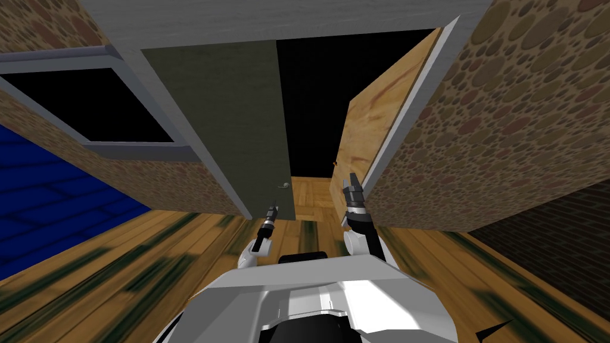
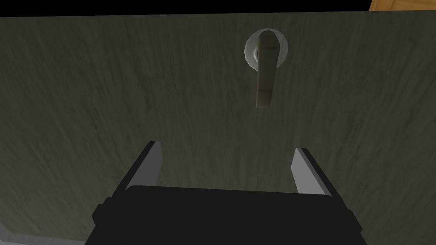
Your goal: Push the door open
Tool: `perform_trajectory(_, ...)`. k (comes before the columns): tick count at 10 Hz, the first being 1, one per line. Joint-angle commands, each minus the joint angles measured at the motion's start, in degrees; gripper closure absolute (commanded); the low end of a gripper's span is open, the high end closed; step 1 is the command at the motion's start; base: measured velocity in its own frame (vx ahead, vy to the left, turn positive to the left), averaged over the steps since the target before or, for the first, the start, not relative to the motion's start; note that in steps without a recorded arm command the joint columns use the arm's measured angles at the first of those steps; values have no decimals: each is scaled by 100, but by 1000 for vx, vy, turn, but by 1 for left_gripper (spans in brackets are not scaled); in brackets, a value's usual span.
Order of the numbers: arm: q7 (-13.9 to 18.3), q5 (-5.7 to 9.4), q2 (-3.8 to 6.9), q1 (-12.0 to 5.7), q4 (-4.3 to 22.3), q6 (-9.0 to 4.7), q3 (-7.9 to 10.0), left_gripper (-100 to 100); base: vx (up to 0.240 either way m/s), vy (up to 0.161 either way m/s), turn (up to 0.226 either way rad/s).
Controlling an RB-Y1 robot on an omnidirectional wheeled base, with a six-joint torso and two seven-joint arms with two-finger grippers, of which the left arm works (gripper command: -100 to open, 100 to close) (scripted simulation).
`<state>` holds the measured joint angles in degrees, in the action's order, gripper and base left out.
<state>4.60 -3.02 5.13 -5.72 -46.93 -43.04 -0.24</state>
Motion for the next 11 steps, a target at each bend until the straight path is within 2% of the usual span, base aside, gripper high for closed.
perform_trajectory(1, 35, -3, -7, -107, 248, -76, 0, -100, 80, 36, -23)
perform_trajectory(2, 35, -3, -7, -107, 248, -76, 0, -100, 50, 27, -11)
perform_trajectory(9, 171, -22, -52, -482, 1140, -318, -13, -100, 76, 41, -21)
perform_trajectory(11, 194, -25, -63, -545, 1290, -359, -16, -100, 85, 47, -16)
